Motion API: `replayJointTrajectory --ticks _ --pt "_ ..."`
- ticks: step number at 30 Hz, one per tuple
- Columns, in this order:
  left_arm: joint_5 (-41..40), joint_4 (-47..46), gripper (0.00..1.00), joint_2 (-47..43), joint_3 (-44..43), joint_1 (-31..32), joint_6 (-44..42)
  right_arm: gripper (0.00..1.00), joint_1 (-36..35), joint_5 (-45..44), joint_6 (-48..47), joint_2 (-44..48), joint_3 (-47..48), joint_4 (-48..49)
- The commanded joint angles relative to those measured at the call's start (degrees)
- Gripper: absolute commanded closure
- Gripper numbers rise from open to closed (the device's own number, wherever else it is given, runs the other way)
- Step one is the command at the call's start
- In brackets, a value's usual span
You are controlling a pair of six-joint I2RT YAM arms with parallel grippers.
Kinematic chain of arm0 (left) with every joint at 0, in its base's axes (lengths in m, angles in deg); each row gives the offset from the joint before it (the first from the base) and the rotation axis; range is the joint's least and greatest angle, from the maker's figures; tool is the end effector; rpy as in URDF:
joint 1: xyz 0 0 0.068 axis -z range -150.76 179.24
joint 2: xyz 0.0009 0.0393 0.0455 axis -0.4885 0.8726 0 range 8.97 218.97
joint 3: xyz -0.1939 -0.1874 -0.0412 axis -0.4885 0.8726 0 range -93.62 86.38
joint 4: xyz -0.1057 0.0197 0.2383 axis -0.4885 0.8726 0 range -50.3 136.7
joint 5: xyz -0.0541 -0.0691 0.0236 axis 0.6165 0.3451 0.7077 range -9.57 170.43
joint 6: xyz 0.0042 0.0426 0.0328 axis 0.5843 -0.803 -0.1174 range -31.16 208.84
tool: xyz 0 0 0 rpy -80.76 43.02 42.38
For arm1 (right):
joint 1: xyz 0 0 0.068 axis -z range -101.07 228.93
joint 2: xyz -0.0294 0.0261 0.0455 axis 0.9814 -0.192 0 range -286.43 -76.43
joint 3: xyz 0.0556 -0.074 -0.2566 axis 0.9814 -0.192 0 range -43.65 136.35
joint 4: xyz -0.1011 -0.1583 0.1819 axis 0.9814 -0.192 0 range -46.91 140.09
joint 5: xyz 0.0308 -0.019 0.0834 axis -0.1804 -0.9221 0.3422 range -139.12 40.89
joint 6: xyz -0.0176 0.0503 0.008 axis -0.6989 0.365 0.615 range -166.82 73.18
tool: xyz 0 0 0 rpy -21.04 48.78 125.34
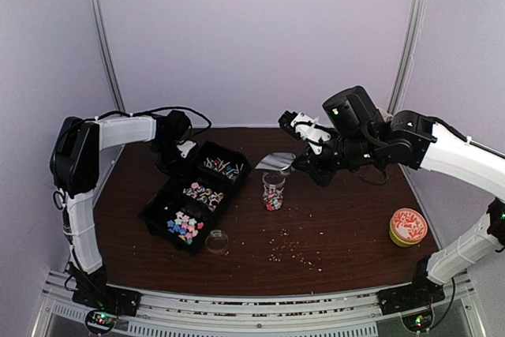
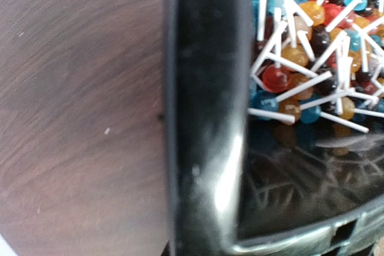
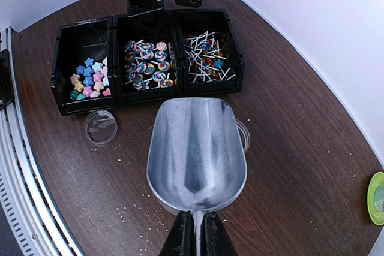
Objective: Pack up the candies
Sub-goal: Pick up the storage box from the center of the board.
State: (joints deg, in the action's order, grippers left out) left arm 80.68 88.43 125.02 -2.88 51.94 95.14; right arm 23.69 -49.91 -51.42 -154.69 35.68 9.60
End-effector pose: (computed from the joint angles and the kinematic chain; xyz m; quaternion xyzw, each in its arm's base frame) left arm 0.3773 -0.1579 0.1878 0.1418 0.9818 -0.0336 0.1215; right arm 0.1684 0.2419 0.3670 -0.4484 0.7851 0.1770 0.3888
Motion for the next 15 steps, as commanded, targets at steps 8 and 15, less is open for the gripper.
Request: replayJointTrajectory --ticks 8,15 --pt "-1.1 2.7 1.0 -14.7 5.9 -0.3 2.5 1.0 0.1 0.1 -0.7 -4.2 6.2 -4.1" --pt "-1.4 2.8 1.0 -22.1 12.2 1.5 4.1 1.0 -1.0 -1.9 -1.5 -10.9 13.8 -8.4"
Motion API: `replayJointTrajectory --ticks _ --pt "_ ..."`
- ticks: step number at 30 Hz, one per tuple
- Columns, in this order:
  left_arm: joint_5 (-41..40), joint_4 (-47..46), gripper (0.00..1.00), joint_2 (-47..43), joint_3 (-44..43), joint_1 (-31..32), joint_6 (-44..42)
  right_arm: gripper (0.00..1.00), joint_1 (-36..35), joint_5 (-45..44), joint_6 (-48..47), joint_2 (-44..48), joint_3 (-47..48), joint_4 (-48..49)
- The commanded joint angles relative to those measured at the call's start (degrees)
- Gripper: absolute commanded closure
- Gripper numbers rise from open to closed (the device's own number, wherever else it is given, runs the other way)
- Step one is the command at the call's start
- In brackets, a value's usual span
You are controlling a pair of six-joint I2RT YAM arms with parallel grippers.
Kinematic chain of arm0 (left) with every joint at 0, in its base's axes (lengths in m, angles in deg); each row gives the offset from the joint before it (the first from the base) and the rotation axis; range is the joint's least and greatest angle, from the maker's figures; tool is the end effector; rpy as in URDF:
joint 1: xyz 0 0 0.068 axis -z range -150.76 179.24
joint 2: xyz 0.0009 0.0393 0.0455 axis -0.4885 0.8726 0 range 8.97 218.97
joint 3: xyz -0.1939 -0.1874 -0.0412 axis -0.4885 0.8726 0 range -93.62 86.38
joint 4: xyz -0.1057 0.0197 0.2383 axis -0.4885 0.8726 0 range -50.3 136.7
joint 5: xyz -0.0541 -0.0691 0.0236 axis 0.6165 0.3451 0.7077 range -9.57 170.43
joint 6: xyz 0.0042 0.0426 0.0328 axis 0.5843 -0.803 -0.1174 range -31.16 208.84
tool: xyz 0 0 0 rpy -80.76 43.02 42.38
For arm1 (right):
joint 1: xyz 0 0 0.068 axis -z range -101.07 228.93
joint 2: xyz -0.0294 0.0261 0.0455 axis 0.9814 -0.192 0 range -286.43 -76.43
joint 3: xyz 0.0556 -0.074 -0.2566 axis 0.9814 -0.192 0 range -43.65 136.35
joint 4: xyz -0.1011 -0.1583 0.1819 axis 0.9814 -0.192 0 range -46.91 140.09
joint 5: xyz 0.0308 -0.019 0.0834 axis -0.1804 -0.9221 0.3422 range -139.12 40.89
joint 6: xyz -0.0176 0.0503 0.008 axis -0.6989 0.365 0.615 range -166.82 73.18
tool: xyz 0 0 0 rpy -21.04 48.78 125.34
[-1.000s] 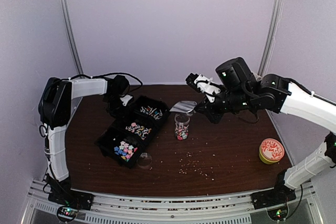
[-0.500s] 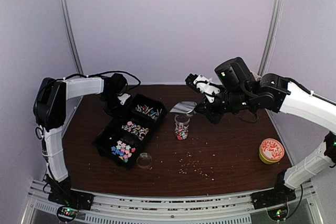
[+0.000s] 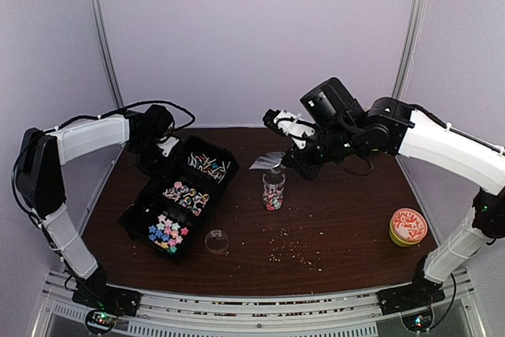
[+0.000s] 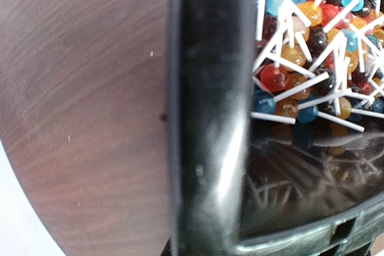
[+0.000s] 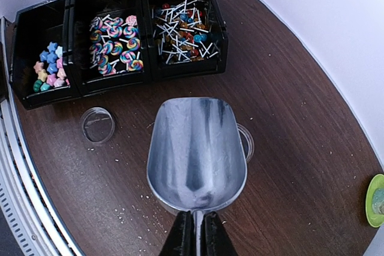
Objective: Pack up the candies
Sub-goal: Pick up the storage box from the center of the board.
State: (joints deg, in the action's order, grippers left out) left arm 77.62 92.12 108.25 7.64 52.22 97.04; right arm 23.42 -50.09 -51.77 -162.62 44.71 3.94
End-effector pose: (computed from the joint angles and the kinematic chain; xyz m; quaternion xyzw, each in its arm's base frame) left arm 0.3184 -0.1330 0.2396 0.1236 0.9809 -0.0164 0.1492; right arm 0.1838 0.2666 0.3701 -0.4606 0.7969 0.1598 0.3568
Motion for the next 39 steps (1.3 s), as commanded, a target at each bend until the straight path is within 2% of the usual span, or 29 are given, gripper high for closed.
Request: replayJointTrajectory --ticks 1,11,25,39 --pt "1.5 -1.2 1.0 -6.1 2.6 1.6 2.5 1.0 -1.1 -2.0 -1.2 -4.1 5.9 -3.2" --pt "-0.1 -7.8 1.0 -10.7 12.5 4.8 3.8 1.0 -3.3 -4.5 -2.1 -16.8 18.6 -9.7" --pt "-1.8 -8.8 1.0 -11.8 13.1 6.5 2.9 1.0 -5.8 -6.6 -3.8 -34.2 38.4 -20.7" --pt "-2.2 -10.4 1.0 -14.3 13.7 10.2 0.7 1.0 -5.8 -12.4 -4.8 -40.1 40.0 -20.8"
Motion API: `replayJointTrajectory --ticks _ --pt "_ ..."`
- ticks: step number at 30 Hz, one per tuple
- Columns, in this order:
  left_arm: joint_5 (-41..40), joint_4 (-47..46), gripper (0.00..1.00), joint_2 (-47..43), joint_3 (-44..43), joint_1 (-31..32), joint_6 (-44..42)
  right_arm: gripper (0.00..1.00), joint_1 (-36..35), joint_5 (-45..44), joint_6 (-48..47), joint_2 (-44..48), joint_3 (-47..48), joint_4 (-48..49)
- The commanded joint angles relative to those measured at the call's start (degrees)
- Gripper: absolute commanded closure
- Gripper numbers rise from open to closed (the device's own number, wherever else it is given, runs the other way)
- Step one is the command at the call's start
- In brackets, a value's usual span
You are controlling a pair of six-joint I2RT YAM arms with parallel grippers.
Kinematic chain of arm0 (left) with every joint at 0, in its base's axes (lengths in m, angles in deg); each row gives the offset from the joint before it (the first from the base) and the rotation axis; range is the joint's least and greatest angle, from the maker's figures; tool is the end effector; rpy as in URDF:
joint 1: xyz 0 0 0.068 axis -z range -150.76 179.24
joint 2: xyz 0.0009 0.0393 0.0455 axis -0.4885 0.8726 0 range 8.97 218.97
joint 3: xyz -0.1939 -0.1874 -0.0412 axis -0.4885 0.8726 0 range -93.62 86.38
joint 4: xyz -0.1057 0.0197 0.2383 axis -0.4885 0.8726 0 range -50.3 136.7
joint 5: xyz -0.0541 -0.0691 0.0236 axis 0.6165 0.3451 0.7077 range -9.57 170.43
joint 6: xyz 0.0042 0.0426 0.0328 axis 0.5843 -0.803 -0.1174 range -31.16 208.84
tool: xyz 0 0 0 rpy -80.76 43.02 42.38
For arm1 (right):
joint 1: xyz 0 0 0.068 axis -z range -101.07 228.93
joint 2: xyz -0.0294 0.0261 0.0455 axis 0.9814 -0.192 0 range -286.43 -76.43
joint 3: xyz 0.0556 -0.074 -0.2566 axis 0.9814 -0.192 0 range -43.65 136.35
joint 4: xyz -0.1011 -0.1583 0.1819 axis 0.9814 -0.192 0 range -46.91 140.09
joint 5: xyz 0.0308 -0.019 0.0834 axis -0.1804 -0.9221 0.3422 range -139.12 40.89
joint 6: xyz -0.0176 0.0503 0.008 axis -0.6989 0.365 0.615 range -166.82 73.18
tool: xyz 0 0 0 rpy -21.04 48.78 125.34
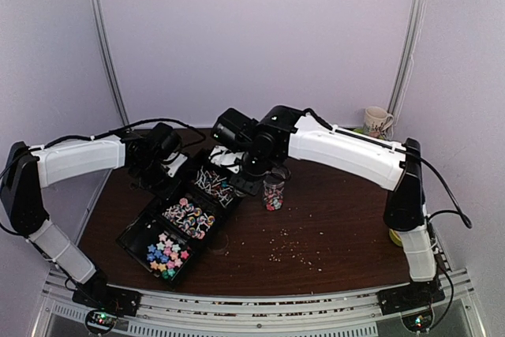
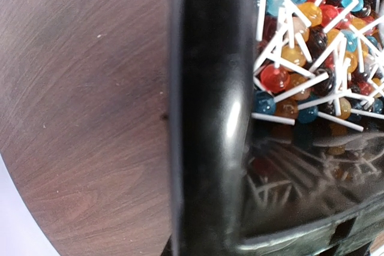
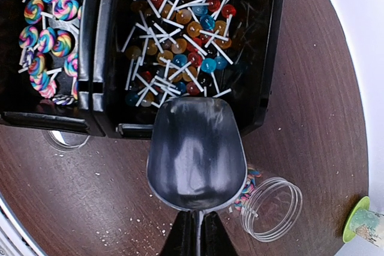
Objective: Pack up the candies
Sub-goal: Pick up the storage box from the center of the board, then scoop the fake candies from the storage box.
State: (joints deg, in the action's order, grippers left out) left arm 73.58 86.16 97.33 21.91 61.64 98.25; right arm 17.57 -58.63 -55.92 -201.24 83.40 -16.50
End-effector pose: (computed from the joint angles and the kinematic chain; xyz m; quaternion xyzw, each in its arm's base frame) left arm 0.2534 -0.1557 0.2301 0.1860 0.9659 -0.0057 0.1802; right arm 0.2257 0.4013 0.3015 -0.5455 0.8043 0.0248 0.2342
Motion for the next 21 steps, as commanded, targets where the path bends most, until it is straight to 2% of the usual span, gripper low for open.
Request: replayJointTrajectory --ticks 1,10,21 --pt "2.0 -4.6 1.0 -3.5 -0.6 1.0 -0.6 1.0 0.1 -4.1 -0.8 -1.7 1.3 -0.3" --pt "6.1 -6.5 1.0 -5.0 0.1 1.9 -1.7 1.0 0.0 -2.6 -1.3 -3.7 -0.9 5.4" --pt "9.4 -7.8 1.0 -6.5 0.7 1.9 -2.2 1.0 -0.8 -1.3 -5.0 -0.3 -15.2 28.2"
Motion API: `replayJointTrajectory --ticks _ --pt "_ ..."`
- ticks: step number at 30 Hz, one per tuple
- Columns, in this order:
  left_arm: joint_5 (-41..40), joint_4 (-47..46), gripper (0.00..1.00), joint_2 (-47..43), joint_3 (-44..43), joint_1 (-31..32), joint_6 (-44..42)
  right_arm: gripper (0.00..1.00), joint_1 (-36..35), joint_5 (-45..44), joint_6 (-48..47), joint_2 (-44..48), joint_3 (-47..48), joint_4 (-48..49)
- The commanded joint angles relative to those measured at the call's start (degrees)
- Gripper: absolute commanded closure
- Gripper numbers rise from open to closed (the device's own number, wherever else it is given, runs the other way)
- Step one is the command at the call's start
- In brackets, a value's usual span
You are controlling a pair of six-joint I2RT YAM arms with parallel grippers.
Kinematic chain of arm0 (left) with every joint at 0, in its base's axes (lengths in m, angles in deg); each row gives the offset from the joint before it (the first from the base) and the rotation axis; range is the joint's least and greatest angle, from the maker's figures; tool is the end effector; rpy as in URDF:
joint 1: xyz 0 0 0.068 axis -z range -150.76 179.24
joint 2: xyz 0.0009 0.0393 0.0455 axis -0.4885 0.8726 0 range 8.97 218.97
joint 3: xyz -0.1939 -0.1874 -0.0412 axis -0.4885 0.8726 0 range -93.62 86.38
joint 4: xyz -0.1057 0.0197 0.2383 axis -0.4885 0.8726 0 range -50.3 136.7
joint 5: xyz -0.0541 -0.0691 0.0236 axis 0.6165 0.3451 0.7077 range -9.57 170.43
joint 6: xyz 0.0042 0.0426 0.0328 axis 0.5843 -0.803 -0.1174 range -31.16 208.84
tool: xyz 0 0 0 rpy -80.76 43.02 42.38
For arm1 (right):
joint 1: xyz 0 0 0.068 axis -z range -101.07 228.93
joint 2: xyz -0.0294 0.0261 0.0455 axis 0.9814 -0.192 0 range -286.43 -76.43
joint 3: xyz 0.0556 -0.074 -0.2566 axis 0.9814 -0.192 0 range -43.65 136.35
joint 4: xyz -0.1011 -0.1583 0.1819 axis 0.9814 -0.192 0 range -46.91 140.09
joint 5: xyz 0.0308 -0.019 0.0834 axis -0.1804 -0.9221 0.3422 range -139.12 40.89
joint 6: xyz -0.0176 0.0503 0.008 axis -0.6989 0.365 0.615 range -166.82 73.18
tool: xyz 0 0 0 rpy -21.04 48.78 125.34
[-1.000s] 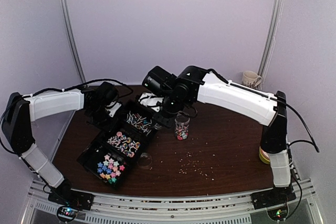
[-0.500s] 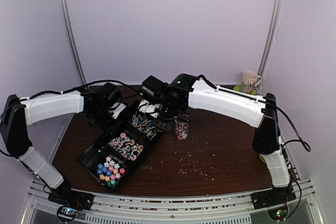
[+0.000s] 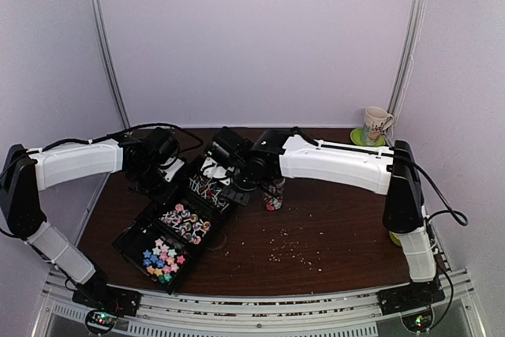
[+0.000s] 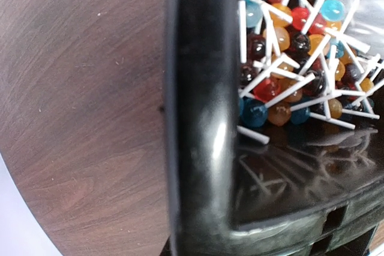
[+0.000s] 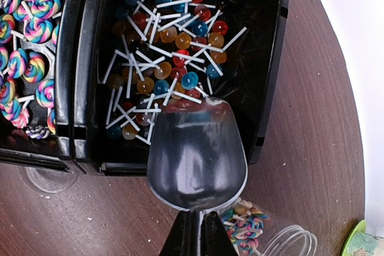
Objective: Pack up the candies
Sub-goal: Scoop the fake candies from the storage box.
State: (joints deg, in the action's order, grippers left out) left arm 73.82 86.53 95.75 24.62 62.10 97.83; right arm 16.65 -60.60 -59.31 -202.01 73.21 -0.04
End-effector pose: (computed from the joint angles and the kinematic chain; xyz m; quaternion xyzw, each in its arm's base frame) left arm 0.2429 -0.1520 0.2239 0.1950 0.9664 -0.0030 0.1675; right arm 0.2300 0.4227 0.2572 -0.5606 0.7779 0.0250 0.2829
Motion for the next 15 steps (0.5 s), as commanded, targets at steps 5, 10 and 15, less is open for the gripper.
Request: replayJointTrajectory --ticks 5,10,15 --pt "9.6 -8.4 1.0 -5.0 -1.9 1.4 -1.9 1.0 -0.5 1.7 -1.2 1.3 -9.8 20.1" --pt "9.3 -8.4 1.0 -5.1 -1.9 1.5 -1.8 1.0 -0.5 2.2 -0.4 2.1 -12.7 24.8" --pt "8.3 -8.5 1.0 -5.2 -1.9 1.4 -1.8 1.0 -0.6 3.1 -0.1 2.1 -15.6 29.5"
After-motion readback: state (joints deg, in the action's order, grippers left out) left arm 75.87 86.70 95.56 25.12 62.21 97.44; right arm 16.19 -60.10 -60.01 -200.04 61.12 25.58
